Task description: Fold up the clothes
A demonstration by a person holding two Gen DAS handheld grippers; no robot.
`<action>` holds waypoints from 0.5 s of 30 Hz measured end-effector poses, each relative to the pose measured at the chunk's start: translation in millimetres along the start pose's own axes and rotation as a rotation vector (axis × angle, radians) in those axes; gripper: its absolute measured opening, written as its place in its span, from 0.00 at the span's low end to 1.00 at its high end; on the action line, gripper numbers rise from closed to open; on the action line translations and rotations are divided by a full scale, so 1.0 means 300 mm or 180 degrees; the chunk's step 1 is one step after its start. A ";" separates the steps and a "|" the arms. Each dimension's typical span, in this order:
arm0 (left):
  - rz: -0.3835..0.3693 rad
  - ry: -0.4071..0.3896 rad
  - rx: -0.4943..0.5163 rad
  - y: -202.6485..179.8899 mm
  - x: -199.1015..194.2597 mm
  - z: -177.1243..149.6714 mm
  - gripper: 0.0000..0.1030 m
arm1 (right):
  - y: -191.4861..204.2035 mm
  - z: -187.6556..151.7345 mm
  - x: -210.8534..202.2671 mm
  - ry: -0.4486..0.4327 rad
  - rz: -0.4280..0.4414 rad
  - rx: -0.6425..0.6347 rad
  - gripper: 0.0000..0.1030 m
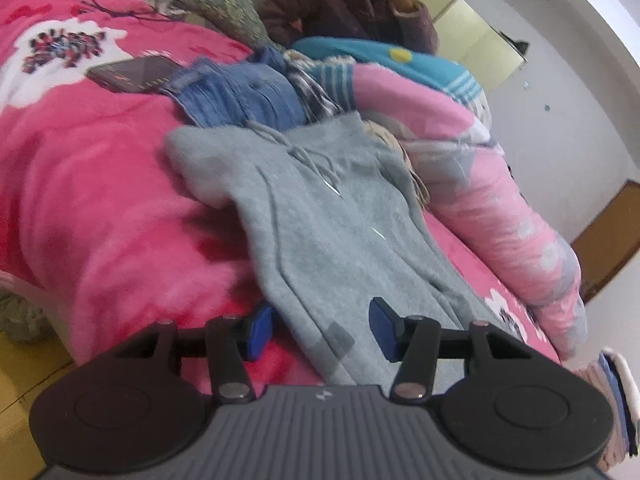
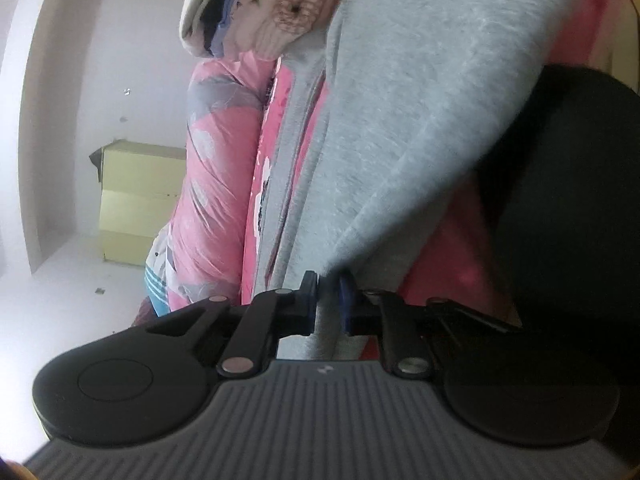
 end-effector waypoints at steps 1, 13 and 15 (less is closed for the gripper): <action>0.0020 -0.0017 -0.0044 0.009 -0.002 0.004 0.51 | -0.009 0.006 0.007 0.0010 -0.0042 0.0027 0.10; 0.0059 -0.0010 -0.0200 0.038 0.074 0.059 0.51 | -0.023 0.019 0.047 0.0008 -0.0030 0.0125 0.12; 0.0019 -0.0048 -0.0205 0.034 0.083 0.070 0.51 | -0.019 0.021 0.052 0.0001 -0.0024 0.0111 0.12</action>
Point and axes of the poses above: each gripper's, at about its wrist camera, not at the fingertips, and x roughly the way its jaws point, y to its left, z to its top, the point moved 4 cm from there along x, roughly the way its jaws point, and after that the axes turned 10 degrees about x, right-handed, at the moved point
